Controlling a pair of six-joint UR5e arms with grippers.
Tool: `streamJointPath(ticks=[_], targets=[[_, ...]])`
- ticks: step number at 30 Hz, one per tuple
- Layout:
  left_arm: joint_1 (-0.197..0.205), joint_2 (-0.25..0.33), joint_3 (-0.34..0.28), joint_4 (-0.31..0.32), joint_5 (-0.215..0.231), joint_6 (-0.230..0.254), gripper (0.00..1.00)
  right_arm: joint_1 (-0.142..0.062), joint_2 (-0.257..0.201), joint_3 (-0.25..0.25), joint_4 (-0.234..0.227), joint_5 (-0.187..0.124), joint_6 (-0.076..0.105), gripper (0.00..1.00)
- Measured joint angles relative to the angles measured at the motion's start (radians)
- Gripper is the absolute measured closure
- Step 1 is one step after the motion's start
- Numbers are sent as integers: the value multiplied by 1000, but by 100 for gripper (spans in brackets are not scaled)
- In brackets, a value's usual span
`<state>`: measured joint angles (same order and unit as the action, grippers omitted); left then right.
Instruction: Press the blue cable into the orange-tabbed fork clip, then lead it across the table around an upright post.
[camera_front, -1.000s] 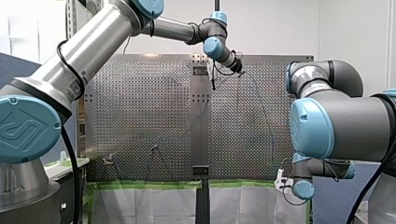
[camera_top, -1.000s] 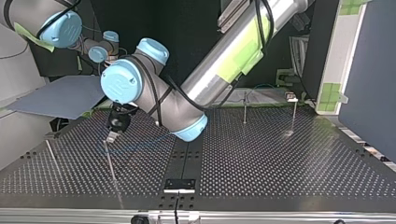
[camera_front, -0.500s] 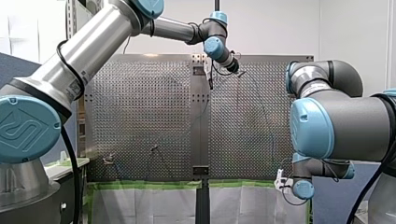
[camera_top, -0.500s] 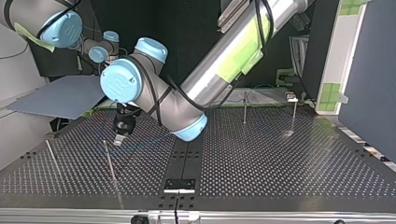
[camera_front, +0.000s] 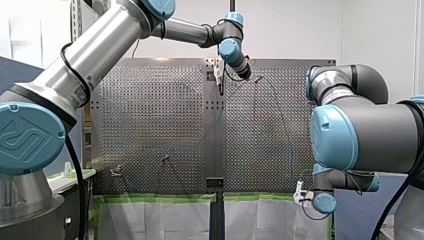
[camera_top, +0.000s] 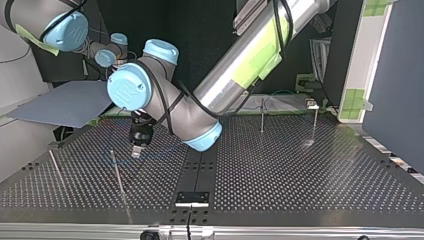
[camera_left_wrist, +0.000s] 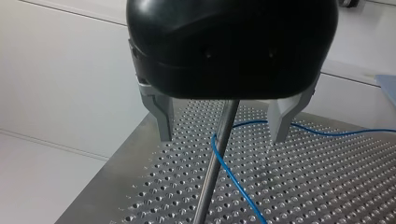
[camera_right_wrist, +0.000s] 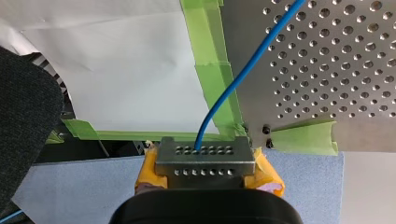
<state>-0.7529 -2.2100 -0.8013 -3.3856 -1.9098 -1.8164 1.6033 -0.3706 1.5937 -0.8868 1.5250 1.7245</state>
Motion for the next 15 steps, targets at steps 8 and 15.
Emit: streamJointPath(ticks=[8,15], targets=[[0,0,0,0,1,1,0,1,0,0,0,0,-1,100],[0,0,0,0,5,2,0,1,0,0,0,0,-1,100]])
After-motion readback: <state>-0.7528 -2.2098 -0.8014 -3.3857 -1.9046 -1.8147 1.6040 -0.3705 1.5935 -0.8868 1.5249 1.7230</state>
